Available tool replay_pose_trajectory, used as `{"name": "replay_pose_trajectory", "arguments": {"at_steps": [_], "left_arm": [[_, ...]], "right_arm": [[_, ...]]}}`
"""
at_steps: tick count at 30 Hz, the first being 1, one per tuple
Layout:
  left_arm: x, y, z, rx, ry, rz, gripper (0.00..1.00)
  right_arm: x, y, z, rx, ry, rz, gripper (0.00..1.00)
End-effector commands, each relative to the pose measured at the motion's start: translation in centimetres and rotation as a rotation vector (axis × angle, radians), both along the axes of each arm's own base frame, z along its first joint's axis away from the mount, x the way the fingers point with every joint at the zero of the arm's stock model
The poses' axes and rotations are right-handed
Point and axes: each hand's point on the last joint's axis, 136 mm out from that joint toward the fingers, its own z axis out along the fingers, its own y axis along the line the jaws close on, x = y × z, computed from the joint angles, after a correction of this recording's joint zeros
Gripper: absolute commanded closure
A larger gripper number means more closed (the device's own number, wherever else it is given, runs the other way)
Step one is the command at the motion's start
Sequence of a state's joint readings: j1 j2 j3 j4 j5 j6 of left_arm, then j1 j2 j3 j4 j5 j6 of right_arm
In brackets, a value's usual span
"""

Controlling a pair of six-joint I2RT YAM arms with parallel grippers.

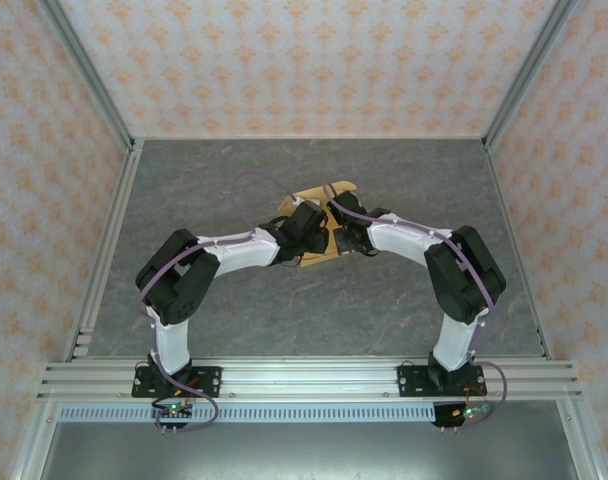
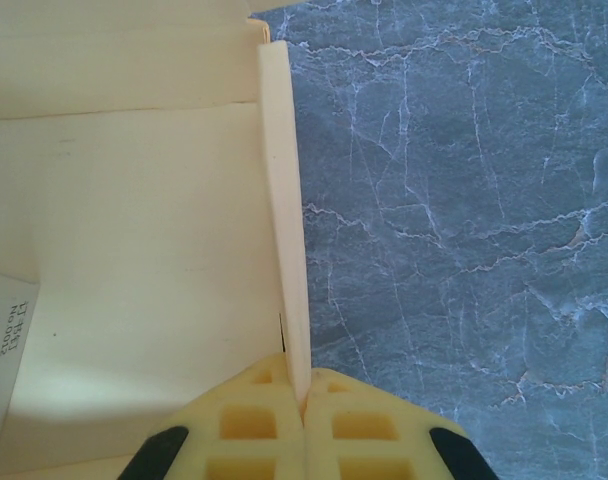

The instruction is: Fold the paper box

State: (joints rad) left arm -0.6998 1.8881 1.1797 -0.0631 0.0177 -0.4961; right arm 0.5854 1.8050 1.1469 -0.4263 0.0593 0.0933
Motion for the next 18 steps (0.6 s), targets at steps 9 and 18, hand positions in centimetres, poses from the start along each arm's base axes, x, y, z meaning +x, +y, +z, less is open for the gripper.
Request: {"name": "replay_pose_trajectory", "arguments": {"at_steps": [9, 18], "left_arm": [[-1.6, -0.7, 2.0, -0.088, 0.027, -0.042, 0.62], [-5.3, 3.3, 4.8, -0.037, -0.005, -0.044, 0.59]], "right_arm": [[0.0, -0.5, 0.3, -0.003, -0.013, -0.019, 1.0], [0.2, -0.8, 0.7, -0.013, -0.033, -0.026, 1.0]]}}
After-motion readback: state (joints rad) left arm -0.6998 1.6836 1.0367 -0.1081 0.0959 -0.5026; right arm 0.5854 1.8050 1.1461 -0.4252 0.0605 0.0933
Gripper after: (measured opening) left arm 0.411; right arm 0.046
